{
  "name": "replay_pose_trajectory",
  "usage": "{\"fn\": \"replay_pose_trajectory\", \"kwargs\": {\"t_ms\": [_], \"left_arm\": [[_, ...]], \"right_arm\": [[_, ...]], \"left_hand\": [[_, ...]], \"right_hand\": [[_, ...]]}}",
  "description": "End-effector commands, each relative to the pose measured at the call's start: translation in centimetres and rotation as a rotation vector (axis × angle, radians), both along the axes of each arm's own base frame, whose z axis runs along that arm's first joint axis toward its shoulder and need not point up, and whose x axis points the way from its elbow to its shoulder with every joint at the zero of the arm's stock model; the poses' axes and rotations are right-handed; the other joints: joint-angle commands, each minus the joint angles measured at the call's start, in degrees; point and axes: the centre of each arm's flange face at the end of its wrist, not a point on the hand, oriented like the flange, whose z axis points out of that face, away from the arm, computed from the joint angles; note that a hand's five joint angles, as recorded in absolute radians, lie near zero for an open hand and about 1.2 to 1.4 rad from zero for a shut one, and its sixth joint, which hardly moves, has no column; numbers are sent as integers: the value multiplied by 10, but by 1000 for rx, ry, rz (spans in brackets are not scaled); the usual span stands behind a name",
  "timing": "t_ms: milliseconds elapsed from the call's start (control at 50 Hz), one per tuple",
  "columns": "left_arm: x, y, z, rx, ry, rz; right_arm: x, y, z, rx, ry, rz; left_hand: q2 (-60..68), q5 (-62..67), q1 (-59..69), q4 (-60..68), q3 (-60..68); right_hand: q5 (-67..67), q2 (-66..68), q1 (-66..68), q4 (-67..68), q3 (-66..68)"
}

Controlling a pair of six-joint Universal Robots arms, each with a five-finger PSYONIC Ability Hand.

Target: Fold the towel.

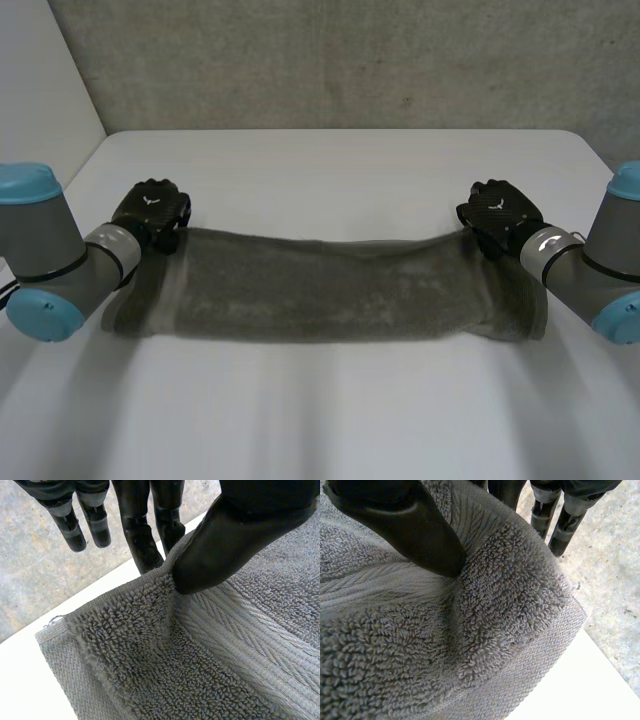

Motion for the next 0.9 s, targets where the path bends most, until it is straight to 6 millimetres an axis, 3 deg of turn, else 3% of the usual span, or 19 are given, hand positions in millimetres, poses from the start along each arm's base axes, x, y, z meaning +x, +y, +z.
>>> {"fn": "replay_pose_trajectory", "kwargs": {"t_ms": [20, 120, 160, 180, 200, 240, 260, 300, 340, 480, 520, 580, 620, 720, 800, 840, 860, 900], "left_arm": [[2, 0, -1, 3, -9, 27], [-1, 3, -2, 6, -12, 24], [-2, 4, -2, 7, -12, 19], [-5, 6, -1, 6, -12, 13], [-5, 6, -1, 6, -12, 13], [-9, 10, 0, 10, -14, 0], [-10, 10, 0, 10, -14, 0], [-12, 12, 0, 10, -14, -4], [-15, 14, 1, 8, -16, -8], [-10, 13, 16, -29, -20, 39], [-8, 14, 20, -35, -21, 49], [-5, 17, 29, -49, -13, 61], [-3, 25, 45, -74, -2, 63], [0, 43, 65, -108, 14, 59], [1, 60, 74, -116, 32, 53], [2, 73, 78, -127, 55, 52], [2, 73, 78, -127, 55, 52], [3, 79, 79, -133, 69, 52]], "right_arm": [[0, -1, 1, -8, 0, -7], [-1, -3, 0, -18, 3, -20], [-2, -4, -3, -14, 5, -26], [-2, -3, -4, -9, 7, -29], [-2, -3, -4, -9, 7, -29], [-3, -3, -5, -7, 12, -42], [-3, -3, -5, -7, 12, -42], [-4, -4, -5, -9, 15, -55], [-4, -4, -3, -14, 14, -62], [-7, -5, 15, -55, -2, -85], [-8, -1, 32, -74, -35, -92], [-9, 1, 43, -81, -65, -100], [-13, 8, 65, -96, -125, -112], [-21, 26, 92, -109, -177, -133], [-28, 45, 97, -83, -168, -147], [-34, 65, 90, 7, -145, -162], [-34, 65, 90, 8, -145, -163], [-40, 85, 73, 129, -105, -177]], "left_hand": [[29, 44, 80, -31, -28], [29, 44, 80, -31, -28], [29, 44, 80, -31, -28], [-109, -94, -58, -31, -28], [-111, -95, -60, -31, -28], [-434, -419, -383, -31, -28], [-435, -420, -384, -31, -28], [-497, -482, -446, -31, -28], [-559, -544, -508, -31, -28], [-568, -553, -517, -31, -28], [-570, -554, -519, -31, -28], [-570, -554, -519, -31, -28], [-570, -554, -519, -31, -28], [-568, -553, -517, -31, -28], [-568, -553, -517, -31, -28], [-568, -553, -517, -31, -28], [-568, -553, -517, -31, -28], [-566, -551, -515, -31, -28]], "right_hand": [[29, 33, 48, -44, -27], [20, 23, 38, -44, -27], [-46, -42, -27, -44, -27], [-176, -172, -157, -44, -27], [-177, -174, -159, -44, -27], [-438, -435, -420, -44, -27], [-439, -436, -421, -44, -27], [-671, -667, -652, -44, -27], [-671, -667, -652, -44, -27], [-671, -667, -652, -44, -27], [-671, -667, -652, -44, -27], [-671, -667, -652, -44, -27], [-671, -667, -652, -44, -27], [-671, -667, -652, -44, -27], [-671, -667, -652, -44, -27], [-671, -667, -652, -44, -27], [-671, -667, -652, -44, -27], [-671, -667, -652, -44, -27]]}}
